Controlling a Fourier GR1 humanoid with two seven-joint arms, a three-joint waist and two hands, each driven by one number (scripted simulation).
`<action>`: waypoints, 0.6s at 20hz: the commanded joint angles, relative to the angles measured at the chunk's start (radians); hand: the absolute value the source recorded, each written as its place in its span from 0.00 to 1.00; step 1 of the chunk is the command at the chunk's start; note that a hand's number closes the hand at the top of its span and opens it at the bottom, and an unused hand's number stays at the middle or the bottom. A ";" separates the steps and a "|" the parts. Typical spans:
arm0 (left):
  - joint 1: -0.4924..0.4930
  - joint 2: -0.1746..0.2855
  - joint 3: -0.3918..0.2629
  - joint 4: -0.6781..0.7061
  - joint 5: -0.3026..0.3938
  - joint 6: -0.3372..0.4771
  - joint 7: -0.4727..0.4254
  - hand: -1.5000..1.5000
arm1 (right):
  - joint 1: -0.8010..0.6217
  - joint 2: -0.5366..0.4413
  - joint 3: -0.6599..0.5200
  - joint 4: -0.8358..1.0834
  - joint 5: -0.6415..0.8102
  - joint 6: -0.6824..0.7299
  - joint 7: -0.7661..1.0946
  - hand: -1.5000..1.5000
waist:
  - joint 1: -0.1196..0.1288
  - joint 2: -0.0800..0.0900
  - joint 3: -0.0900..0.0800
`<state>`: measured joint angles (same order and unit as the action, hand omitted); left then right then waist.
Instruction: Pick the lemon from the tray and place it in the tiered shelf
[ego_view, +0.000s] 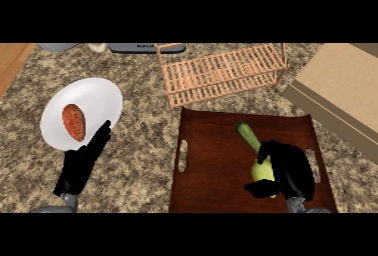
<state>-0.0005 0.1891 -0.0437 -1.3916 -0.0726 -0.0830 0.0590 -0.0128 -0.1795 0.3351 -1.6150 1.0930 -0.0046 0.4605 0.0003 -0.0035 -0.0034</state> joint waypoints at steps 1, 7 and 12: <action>-0.005 -0.005 0.003 0.032 -0.012 0.006 -0.050 0.50 | -0.043 -0.156 -0.112 -0.077 -0.143 0.275 -0.040 1.00 | -0.007 0.003 0.002; -0.037 -0.004 0.024 0.042 -0.003 -0.011 -0.017 0.50 | -0.077 -0.200 -0.232 -0.338 -0.228 0.446 0.040 1.00 | -0.010 0.001 0.003; 0.026 -0.015 0.012 0.014 -0.006 -0.009 -0.033 0.50 | -0.231 -0.222 -0.366 -0.400 -0.269 0.462 0.082 1.00 | 0.001 0.002 0.003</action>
<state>0.0013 0.1703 -0.0415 -1.3813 -0.0927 -0.0756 0.0488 -0.1467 -0.3787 0.0631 -1.9570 0.8756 0.4112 0.5182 -0.0046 -0.0027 -0.0008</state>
